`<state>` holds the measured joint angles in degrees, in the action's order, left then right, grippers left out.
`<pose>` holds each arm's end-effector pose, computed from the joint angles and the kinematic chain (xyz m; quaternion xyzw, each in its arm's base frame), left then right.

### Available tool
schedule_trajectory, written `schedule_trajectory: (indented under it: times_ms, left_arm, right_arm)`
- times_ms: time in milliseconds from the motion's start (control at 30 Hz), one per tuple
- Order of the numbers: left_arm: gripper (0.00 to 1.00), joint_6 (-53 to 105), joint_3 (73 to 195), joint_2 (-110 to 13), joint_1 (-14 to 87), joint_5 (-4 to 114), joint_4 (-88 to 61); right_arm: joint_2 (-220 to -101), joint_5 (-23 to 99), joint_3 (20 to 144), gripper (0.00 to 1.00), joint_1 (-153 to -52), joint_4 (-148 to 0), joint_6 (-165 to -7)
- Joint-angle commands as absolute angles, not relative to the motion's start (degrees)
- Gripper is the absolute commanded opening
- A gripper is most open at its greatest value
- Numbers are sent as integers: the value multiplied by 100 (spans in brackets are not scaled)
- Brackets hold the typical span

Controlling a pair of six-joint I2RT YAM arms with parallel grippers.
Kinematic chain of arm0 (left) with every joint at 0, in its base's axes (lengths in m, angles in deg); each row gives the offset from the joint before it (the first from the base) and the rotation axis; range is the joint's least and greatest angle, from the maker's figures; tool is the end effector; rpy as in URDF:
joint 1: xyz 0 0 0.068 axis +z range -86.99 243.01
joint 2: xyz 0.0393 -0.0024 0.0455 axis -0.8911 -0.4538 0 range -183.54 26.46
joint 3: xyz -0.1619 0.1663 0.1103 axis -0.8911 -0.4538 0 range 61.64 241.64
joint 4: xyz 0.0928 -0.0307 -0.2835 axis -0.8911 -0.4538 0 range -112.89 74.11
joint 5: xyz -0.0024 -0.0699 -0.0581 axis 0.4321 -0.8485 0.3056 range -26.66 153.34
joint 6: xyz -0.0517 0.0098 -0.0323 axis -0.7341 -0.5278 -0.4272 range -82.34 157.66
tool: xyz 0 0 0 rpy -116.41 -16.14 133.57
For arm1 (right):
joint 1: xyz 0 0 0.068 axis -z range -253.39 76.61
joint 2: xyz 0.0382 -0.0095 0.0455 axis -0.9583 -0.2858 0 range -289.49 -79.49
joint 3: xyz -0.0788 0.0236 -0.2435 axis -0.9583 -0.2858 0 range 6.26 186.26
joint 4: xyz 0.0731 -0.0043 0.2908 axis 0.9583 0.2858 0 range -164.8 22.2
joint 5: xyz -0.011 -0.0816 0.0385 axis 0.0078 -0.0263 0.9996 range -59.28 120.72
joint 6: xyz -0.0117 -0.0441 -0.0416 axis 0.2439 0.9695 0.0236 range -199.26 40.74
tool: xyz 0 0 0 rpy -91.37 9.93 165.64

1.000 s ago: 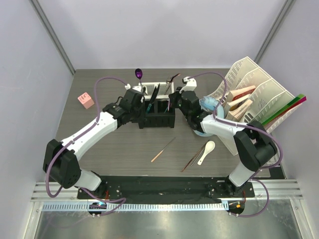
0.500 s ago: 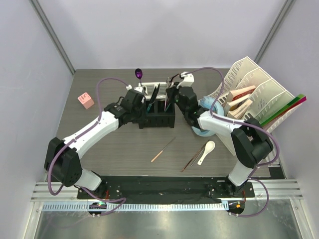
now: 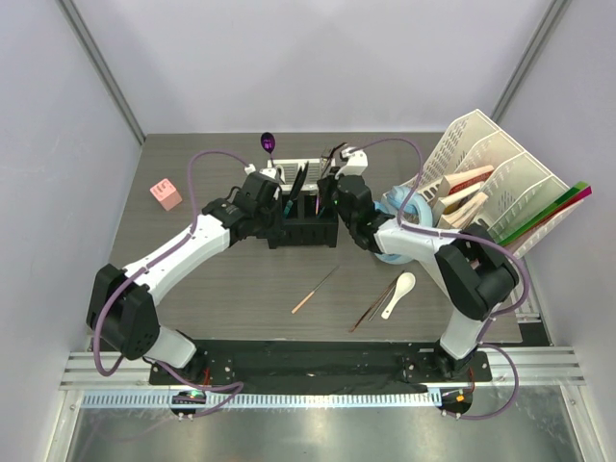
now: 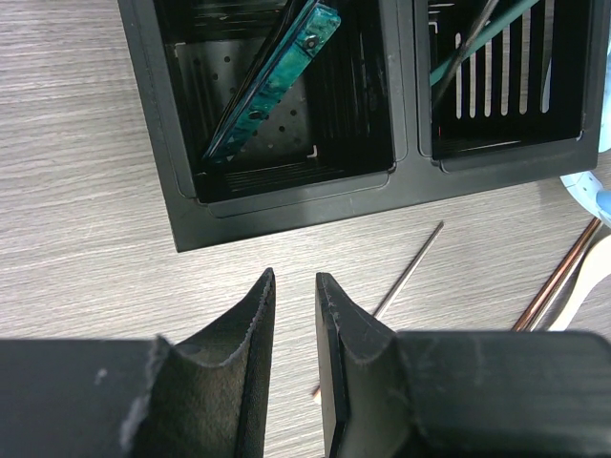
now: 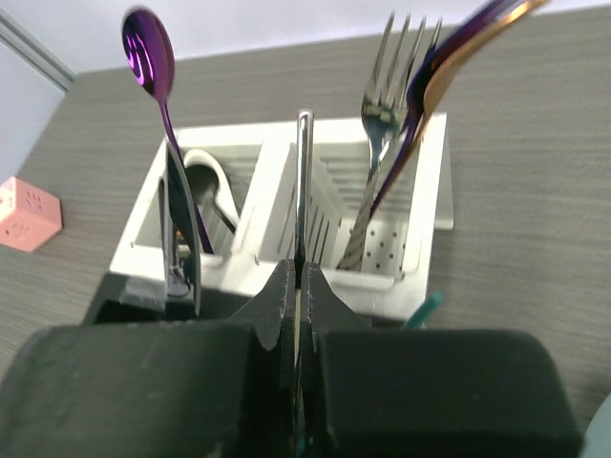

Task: Sort the eating utensils into containers
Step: Place the spatula in the container.

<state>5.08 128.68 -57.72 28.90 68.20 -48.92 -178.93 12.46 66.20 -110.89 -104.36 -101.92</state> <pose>0.3025 -0.2001 0.2405 -0.0019 0.9395 -0.1538 0.3062 0.3544 0.2536 0.2020 0.0036 0.7629 0.2131 0.6104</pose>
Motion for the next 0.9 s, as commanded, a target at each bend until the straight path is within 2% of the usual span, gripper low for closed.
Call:
schedule_trajectory:
  times_ms: [0,100,133,367,400,567,633,867]
  left_arm:
    - [24,558,13001,-5783,2882,6791,-4762]
    - [24,558,13019,-5800,2882,6783,-4753]
    - [24,558,13019,-5809,2882,6782,-4753]
    - [24,549,13116,-5923,2873,6721,-4718]
    - [23,540,13125,-5924,2873,6712,-4692]
    - [23,514,13116,-5932,2847,6677,-4630]
    - [23,496,13133,-5941,2838,6677,-4612]
    - [23,496,13186,-5827,2820,6703,-4603]
  right_arm:
    - [-17907,884,6453,1,-11207,-10917,-10150]
    - [-17881,866,6374,4,-11207,-10838,-10159]
    - [-17863,805,6365,13,-11207,-10690,-10176]
    - [-17529,716,6005,14,-11215,-10319,-10361]
    - [-17433,716,5935,19,-11215,-10232,-10370]
    - [-17160,751,5794,30,-11224,-9915,-10387]
    - [-17064,769,5776,42,-11233,-9801,-10387]
    - [-16809,796,5969,44,-11250,-9265,-10396]
